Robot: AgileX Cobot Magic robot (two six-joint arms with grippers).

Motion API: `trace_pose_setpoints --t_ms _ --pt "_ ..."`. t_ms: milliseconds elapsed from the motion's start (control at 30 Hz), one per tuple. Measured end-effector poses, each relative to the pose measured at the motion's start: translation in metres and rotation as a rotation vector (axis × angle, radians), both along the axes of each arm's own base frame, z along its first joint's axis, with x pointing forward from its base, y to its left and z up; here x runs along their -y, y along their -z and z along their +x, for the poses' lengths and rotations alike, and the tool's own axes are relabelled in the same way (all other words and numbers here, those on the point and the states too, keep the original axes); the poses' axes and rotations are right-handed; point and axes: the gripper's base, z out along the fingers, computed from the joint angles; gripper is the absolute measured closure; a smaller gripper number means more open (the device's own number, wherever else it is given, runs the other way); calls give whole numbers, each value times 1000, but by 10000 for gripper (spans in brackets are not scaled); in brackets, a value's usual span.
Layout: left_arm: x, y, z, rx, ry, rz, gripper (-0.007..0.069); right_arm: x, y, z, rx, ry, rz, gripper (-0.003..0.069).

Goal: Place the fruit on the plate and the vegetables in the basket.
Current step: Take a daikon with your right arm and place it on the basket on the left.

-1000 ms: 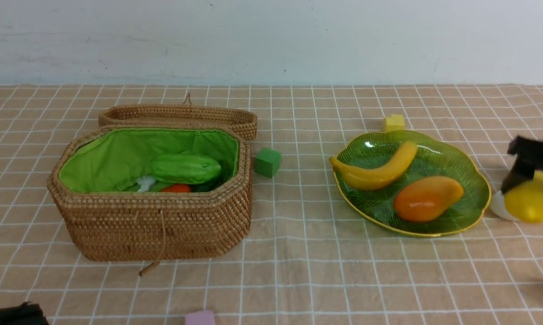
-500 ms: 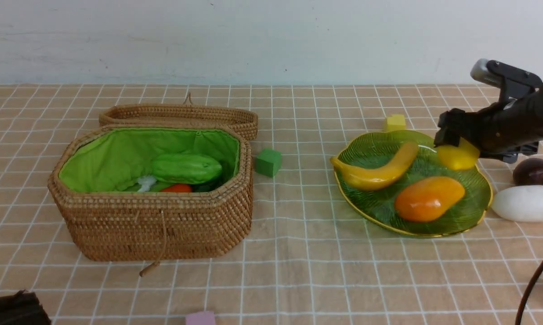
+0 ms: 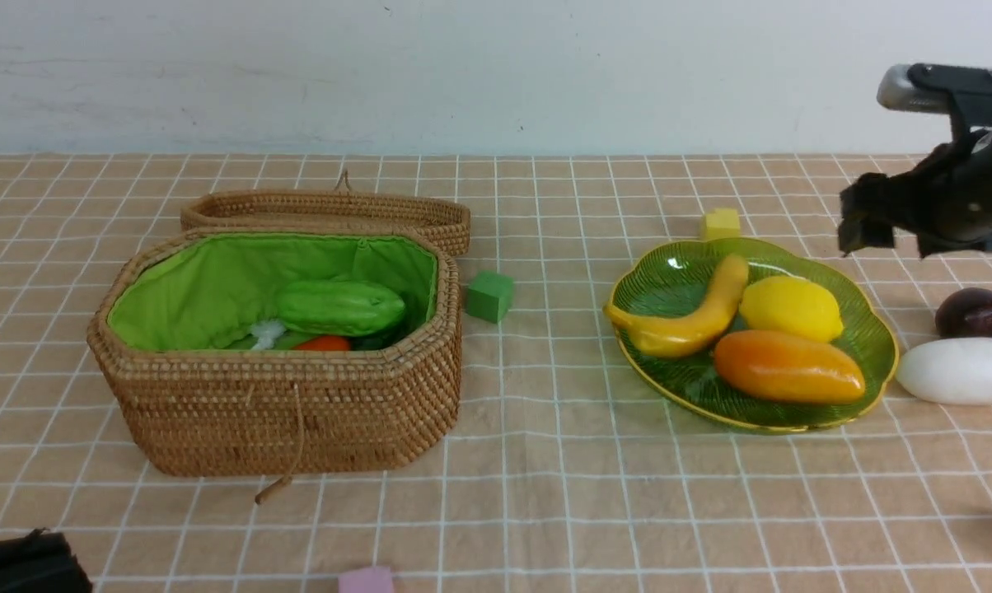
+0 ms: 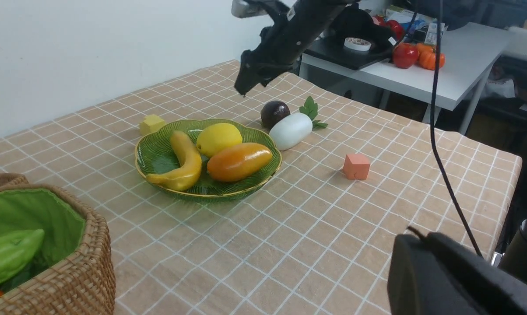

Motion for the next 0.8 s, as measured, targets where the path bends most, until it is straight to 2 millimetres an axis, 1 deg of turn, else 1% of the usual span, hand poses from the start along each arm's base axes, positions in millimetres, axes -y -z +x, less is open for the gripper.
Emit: trace_pose_setpoints --t_ms 33,67,100,167,267,300,333,367,433,467,500,533,600,667,733,800 --pt "0 0 0 0 0 0 631 4 -6 -8 -32 -62 -111 139" --pt "0 0 0 0 0 0 631 5 -7 -9 -38 -81 -134 148" --pt "0 0 0 0 0 0 631 10 -9 -16 -91 -155 -257 176" --pt "0 0 0 0 0 0 631 18 -8 -23 -179 -249 -402 201" --pt "0 1 0 -7 2 9 631 23 -4 -25 -256 -399 -542 204" --pt "0 1 0 -9 3 12 631 23 -4 -25 -257 -407 -547 202" --pt "0 2 -1 -16 5 21 631 25 0 -23 -270 -480 -586 184" --pt "0 3 -1 -18 6 23 631 25 2 -22 -273 -491 -589 181" --pt "0 3 -1 -21 7 26 631 29 10 -19 -296 -578 -632 139" --pt "0 3 -1 -22 7 28 631 33 18 -16 -313 -621 -638 93" --pt "0 3 -1 -23 7 29 631 36 21 -14 -317 -634 -636 69" --pt "0 3 -1 -23 8 30 631 37 29 -12 -326 -653 -613 35" --pt "0 4 -1 -24 8 31 631 38 37 -9 -333 -683 -588 -1" --pt "0 4 -1 -25 8 33 631 38 47 -5 -336 -728 -574 -19" --pt "0 4 -1 -24 7 34 631 37 54 -2 -338 -762 -572 -20" --pt "0 4 0 -17 3 41 631 37 69 5 -343 -797 -569 -16"
